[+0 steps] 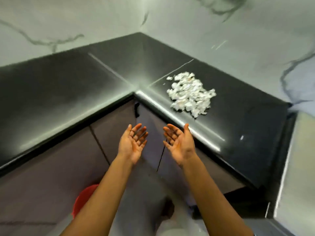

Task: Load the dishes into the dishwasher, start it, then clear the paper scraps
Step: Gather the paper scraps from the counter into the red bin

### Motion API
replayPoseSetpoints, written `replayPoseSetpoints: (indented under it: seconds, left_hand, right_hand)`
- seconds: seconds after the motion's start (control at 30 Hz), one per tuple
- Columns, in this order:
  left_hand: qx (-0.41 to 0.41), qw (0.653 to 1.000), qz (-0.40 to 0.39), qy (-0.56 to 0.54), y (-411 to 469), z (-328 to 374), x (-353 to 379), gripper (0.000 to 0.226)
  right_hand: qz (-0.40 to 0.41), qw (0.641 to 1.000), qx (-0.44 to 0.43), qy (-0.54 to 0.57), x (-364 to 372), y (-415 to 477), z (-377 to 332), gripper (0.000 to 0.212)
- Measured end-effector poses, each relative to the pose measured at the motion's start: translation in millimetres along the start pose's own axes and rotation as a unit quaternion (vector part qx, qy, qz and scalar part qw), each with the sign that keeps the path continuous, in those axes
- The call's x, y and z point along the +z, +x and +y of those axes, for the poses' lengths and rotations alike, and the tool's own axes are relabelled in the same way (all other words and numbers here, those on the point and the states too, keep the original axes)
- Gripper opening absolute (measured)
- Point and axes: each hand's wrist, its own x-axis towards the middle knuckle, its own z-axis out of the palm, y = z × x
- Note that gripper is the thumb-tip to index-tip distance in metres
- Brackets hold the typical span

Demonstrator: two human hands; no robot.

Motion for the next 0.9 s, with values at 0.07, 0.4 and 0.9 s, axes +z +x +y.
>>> replayPoseSetpoints:
  seconds: [0.07,0.4,0.9]
  left_hand:
    - [0.024,0.997,-0.016,0.073,24,1,40,0.031]
    - [0.219,0.665,0.014,0.714,151,-49,125,0.099]
    - [0.272,0.715,0.035,0.642,280,32,156,0.084]
  right_hand:
    - [0.035,0.997,-0.054,-0.049,-14,10,-40,0.038]
    - [0.142,0.671,-0.17,-0.708,-113,133,-96,0.098]
    - [0.257,0.744,-0.183,-0.59,-137,228,-187,0.071]
